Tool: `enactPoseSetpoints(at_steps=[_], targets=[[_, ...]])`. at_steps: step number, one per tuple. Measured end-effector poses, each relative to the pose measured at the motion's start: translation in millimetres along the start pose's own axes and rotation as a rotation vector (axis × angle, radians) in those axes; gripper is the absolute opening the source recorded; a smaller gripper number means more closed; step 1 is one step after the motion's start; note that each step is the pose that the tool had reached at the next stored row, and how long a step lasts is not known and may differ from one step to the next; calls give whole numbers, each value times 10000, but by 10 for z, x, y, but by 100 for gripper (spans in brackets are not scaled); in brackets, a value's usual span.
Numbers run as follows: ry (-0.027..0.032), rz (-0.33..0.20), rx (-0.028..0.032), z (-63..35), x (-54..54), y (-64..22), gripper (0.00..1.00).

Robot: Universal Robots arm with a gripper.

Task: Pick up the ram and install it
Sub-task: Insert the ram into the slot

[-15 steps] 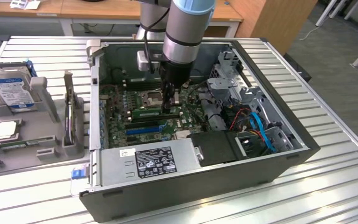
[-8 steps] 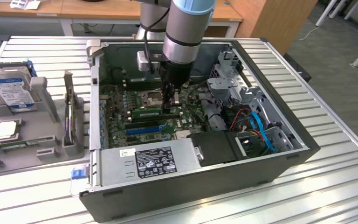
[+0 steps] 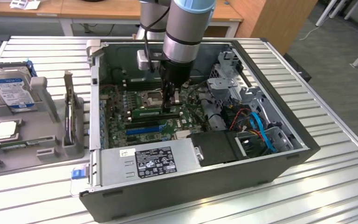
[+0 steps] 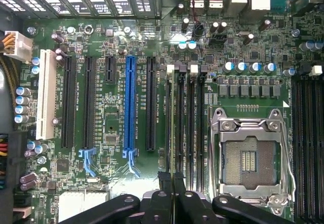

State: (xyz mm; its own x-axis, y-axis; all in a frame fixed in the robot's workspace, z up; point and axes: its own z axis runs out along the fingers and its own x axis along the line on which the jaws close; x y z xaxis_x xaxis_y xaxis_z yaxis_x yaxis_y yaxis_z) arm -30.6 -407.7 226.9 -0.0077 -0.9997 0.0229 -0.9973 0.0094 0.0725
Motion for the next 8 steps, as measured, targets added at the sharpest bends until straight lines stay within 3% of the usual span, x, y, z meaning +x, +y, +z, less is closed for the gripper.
enactPoseSetpoints(at_steps=[8], targets=[[5,-38,1,1,0,0,12]])
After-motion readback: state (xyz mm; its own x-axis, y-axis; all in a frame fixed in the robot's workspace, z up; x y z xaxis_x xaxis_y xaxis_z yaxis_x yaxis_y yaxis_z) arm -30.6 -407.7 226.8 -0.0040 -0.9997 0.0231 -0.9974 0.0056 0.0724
